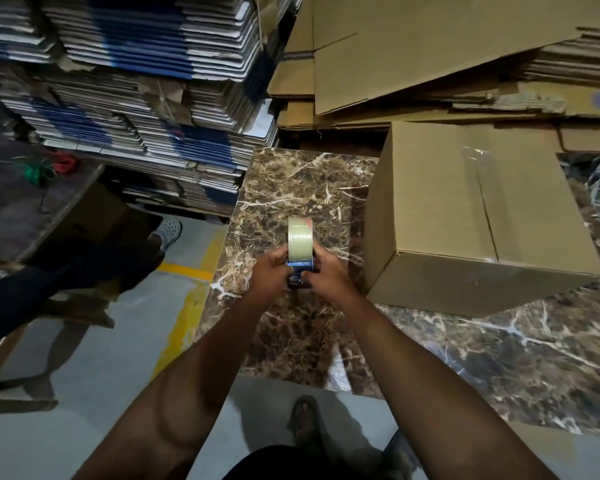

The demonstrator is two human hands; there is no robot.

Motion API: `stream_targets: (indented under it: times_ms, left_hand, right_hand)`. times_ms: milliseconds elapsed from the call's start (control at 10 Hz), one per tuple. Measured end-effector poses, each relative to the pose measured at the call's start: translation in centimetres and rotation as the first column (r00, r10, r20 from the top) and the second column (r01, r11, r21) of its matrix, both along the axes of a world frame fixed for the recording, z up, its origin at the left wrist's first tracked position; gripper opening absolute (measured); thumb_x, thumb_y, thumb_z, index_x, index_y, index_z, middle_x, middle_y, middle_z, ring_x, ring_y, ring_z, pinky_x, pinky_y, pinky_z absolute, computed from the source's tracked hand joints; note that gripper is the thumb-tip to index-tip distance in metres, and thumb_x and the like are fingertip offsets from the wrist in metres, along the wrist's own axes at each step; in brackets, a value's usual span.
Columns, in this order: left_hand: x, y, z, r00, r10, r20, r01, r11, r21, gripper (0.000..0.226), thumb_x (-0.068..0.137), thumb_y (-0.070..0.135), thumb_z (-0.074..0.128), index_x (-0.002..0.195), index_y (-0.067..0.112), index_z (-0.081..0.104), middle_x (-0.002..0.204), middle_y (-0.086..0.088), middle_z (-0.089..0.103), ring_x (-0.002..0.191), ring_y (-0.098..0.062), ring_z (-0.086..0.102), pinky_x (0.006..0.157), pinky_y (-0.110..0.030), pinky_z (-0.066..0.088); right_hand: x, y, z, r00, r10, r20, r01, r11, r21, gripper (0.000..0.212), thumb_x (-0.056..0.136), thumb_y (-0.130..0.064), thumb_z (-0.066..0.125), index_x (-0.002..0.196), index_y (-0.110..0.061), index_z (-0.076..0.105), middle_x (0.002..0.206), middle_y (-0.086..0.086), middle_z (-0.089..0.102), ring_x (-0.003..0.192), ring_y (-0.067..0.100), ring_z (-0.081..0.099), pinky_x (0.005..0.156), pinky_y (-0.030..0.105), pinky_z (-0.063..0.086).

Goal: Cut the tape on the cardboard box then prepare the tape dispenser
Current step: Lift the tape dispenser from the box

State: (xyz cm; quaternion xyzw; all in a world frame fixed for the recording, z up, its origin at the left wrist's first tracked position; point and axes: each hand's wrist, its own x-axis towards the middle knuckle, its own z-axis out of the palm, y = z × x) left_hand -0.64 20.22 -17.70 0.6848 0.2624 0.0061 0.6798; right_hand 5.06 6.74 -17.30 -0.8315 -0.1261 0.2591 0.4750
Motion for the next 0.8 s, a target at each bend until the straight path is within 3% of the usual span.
stream_targets:
  times_ms: [100,200,300,400,500,600,700,800]
  left_hand:
    - [0.2,0.3,-1.1,1.0,-0.028,0.01,0.028,1.0,-0.002,0.054,0.075,-0.013,0.064,0.116,0.021,0.075,0.114,-0.014,0.076,0.107,-0.036,0.071,0.092,-0.061,0.056]
    - [0.0,0.8,-1.5,1.0,0.003,0.004,-0.002,0.99,-0.144,0.067,0.073,-0.028,0.052,0.12,0.018,0.065,0.12,-0.014,0.07,0.112,-0.035,0.066,0.089,-0.049,0.054]
    - [-0.4,1.6,-2.2,1.0,-0.014,-0.021,0.009,0.972,-0.234,0.073,0.074,-0.03,0.045,0.134,0.011,0.054,0.137,-0.018,0.06,0.126,-0.037,0.058,0.084,-0.045,0.052]
    - [-0.4,1.8,-1.2,0.995,-0.094,-0.042,0.083,0.973,-0.215,0.073,0.068,-0.027,0.045,0.131,0.008,0.057,0.126,-0.015,0.068,0.12,-0.032,0.063,0.092,-0.047,0.053]
    - [-0.1,1.7,-0.2,0.987,-0.151,-0.058,0.135,0.964,-0.227,0.073,0.072,-0.029,0.041,0.132,0.01,0.056,0.115,-0.004,0.072,0.106,-0.019,0.069,0.079,-0.038,0.058]
    - [-0.5,2.0,-0.8,0.986,-0.146,-0.078,0.127,0.969,-0.211,0.076,0.073,-0.026,0.044,0.142,0.005,0.046,0.13,-0.009,0.065,0.121,-0.026,0.062,0.086,-0.041,0.056]
    - [-1.4,1.4,0.0,0.991,-0.077,-0.11,0.052,0.976,-0.21,0.072,0.079,-0.024,0.043,0.146,0.003,0.042,0.133,-0.003,0.059,0.122,-0.026,0.056,0.082,-0.036,0.053]
    - [-2.6,1.0,-0.7,0.991,-0.045,-0.127,0.02,0.981,-0.193,0.067,0.085,-0.019,0.045,0.148,0.005,0.043,0.14,-0.006,0.053,0.1,-0.022,0.061,0.07,-0.029,0.048]
  right_hand:
    - [0.2,0.1,-1.6,0.998,0.006,0.06,-0.006,1.0,-0.005,0.092,0.077,0.003,0.068,0.158,-0.023,0.034,0.133,0.01,0.068,0.115,0.023,0.068,0.086,0.034,0.056]
    - [0.1,-0.5,-2.8,1.0,-0.017,0.006,0.017,0.999,0.031,0.084,0.075,-0.003,0.068,0.153,-0.023,0.043,0.136,0.007,0.067,0.119,0.023,0.066,0.098,0.045,0.056]
    - [-0.2,-1.0,-4.1,0.997,-0.031,-0.076,0.036,0.998,0.053,0.068,0.068,-0.017,0.069,0.135,-0.022,0.062,0.125,0.007,0.073,0.114,0.026,0.07,0.099,0.055,0.054]
    - [-1.0,-1.0,-4.0,0.995,-0.002,-0.099,0.008,0.998,0.065,0.066,0.065,-0.014,0.071,0.13,-0.026,0.065,0.12,0.004,0.075,0.109,0.025,0.072,0.098,0.056,0.055]
    - [-1.4,-0.7,-3.3,0.983,0.034,-0.182,-0.015,0.994,0.106,0.072,0.067,-0.007,0.072,0.136,-0.022,0.06,0.122,0.004,0.074,0.111,0.024,0.071,0.098,0.054,0.055]
    - [-1.7,-1.3,-2.7,0.96,0.053,-0.274,-0.022,0.993,0.117,0.079,0.071,0.0,0.076,0.142,-0.028,0.054,0.128,0.002,0.071,0.115,0.024,0.07,0.097,0.052,0.057]
    - [-1.9,-2.5,-1.9,0.953,0.014,-0.303,0.018,0.994,0.104,0.09,0.078,-0.002,0.079,0.155,-0.025,0.038,0.153,0.002,0.052,0.135,0.024,0.055,0.088,0.031,0.06]
    - [-2.8,-4.7,-0.5,0.98,-0.016,-0.196,0.026,0.999,0.045,0.083,0.088,-0.004,0.072,0.158,-0.025,0.031,0.159,0.001,0.043,0.136,0.023,0.053,0.091,0.032,0.057]
